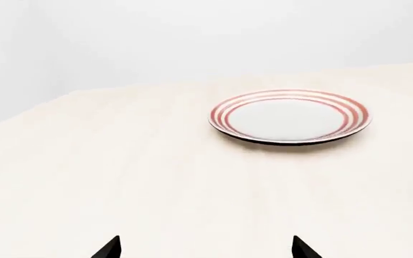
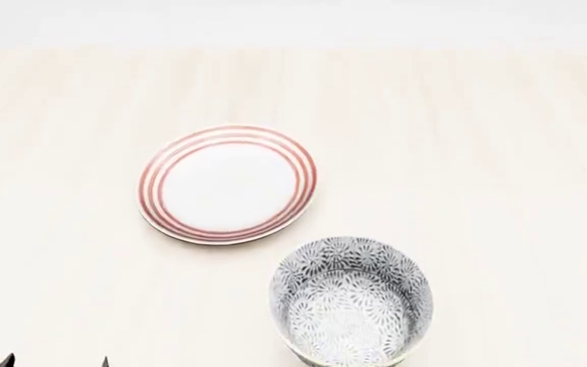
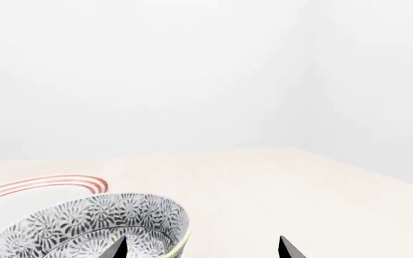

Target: Put the bowl on the plate.

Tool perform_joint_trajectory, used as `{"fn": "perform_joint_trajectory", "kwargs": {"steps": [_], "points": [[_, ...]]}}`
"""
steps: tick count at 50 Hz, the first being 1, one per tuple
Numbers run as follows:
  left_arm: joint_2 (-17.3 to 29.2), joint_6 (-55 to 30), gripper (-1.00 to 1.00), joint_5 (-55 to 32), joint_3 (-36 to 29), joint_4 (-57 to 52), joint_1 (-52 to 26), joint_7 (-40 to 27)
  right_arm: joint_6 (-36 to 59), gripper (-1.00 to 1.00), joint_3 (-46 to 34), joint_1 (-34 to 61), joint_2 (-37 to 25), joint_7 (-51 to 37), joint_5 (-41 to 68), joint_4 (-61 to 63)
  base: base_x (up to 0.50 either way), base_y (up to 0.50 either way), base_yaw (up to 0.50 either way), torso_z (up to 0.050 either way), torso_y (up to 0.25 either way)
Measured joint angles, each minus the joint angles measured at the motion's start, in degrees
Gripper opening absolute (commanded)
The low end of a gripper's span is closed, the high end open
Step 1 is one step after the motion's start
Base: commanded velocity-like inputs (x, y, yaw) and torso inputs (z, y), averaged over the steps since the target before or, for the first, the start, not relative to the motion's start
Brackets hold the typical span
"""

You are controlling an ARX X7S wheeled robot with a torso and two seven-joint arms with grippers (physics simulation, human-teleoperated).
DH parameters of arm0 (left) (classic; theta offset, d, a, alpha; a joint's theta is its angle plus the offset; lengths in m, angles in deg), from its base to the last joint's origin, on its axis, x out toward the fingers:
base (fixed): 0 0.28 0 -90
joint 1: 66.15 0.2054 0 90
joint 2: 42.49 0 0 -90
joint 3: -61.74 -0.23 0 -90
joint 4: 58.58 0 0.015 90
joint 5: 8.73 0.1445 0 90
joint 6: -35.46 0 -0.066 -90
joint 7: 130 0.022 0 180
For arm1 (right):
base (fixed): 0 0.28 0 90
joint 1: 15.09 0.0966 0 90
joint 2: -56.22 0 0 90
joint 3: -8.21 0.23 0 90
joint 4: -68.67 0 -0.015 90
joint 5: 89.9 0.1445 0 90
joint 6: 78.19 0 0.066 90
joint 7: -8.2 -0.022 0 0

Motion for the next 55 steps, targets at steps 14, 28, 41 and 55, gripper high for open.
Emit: {"fn": "perform_joint_trajectory", "kwargs": {"steps": [14,28,41,55], "points": [[1.07,-0.28,1.00,-1.60,-0.03,-3.66,0.94,-0.94,-2.38,1.00,-0.25,-2.97,-1.30,-2.59,-0.83,4.16,0.40,0.00,0.00,0.000,0.000],[1.89,0.13,1.00,-2.75,0.13,-4.45,1.00,-2.05,-4.20,1.00,-0.33,-5.57,-2.19,-5.03,-2.13,6.94,0.10,0.00,0.00,0.000,0.000],[2.65,0.21,1.00,-3.66,0.69,-4.96,0.66,-3.30,-7.88,1.00,1.22,-10.09,-2.98,-8.25,-2.91,10.57,0.50,0.00,0.00,0.000,0.000],[3.29,0.18,1.00,-4.44,0.65,-4.57,0.11,-4.06,-8.10,1.00,1.92,-11.73,-3.41,-10.39,-2.80,11.71,0.04,0.00,0.00,0.000,0.000]]}}
